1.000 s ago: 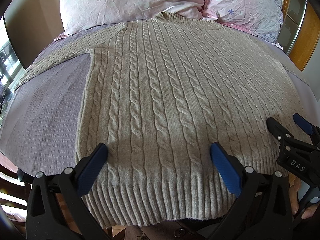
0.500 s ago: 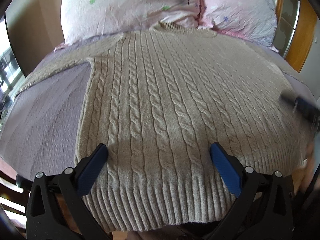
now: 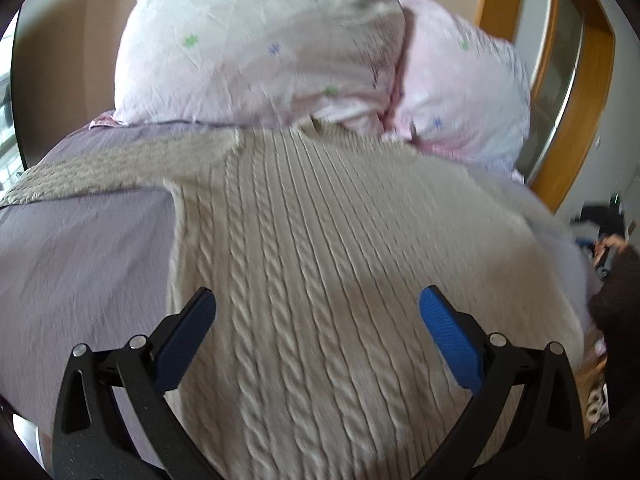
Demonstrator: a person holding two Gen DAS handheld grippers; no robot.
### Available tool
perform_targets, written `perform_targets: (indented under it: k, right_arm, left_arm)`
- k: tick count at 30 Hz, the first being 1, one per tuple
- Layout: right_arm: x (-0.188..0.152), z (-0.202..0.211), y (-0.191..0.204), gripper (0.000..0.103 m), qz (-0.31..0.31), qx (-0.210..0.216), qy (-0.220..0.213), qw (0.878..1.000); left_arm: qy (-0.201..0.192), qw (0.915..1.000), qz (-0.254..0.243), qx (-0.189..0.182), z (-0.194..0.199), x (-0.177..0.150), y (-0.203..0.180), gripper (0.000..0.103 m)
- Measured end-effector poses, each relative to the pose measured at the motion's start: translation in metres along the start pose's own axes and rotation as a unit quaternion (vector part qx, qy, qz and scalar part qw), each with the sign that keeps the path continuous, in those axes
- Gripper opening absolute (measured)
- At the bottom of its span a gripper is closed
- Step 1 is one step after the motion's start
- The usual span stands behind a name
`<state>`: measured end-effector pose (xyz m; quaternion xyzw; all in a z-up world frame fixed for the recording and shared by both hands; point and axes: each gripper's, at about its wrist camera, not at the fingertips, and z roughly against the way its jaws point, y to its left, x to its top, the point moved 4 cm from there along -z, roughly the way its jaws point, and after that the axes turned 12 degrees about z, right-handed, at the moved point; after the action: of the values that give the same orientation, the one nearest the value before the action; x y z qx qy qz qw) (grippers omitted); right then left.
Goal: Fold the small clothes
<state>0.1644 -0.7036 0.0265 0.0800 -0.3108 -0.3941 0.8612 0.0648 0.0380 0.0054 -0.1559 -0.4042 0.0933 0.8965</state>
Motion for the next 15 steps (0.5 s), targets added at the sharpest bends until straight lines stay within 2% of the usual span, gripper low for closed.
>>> perform_targets:
  k: [3,5,7,8,11,12,15]
  right_arm:
    - [0.013,-0.023,-0.019,0.035,-0.04,-0.004,0.009,0.999]
    - [0.022,-0.033,-0.023,0.03,-0.047,-0.008,-0.004,0.999]
    - [0.025,-0.041,-0.027,0.021,-0.061,-0.008,-0.014,0.998]
    - [0.027,-0.042,-0.031,0.01,-0.065,-0.005,-0.017,0.998]
    - [0.031,-0.042,-0.029,0.009,-0.046,-0.016,-0.024,0.999]
    - [0.032,-0.034,-0.014,0.009,-0.012,-0.025,-0.045,0.999]
    - [0.024,-0.004,0.057,0.008,0.104,-0.007,-0.107,0.989]
  left_arm:
    - [-0.017,0.9993,0.028,-0.019,0.001,0.018,0.011,0.101]
    - [-0.037,0.997,0.057,-0.039,0.004,0.031,0.023,0.101]
    - [-0.059,0.9938,0.08,-0.05,0.008,0.039,0.035,0.101]
    - [-0.076,0.9918,0.09,-0.05,0.01,0.045,0.044,0.101]
    - [-0.113,0.9891,0.094,-0.005,0.016,0.059,0.065,0.101]
    - [-0.121,0.9882,0.093,0.014,0.017,0.064,0.072,0.101]
    - [-0.133,0.9847,0.099,0.053,0.021,0.075,0.093,0.101]
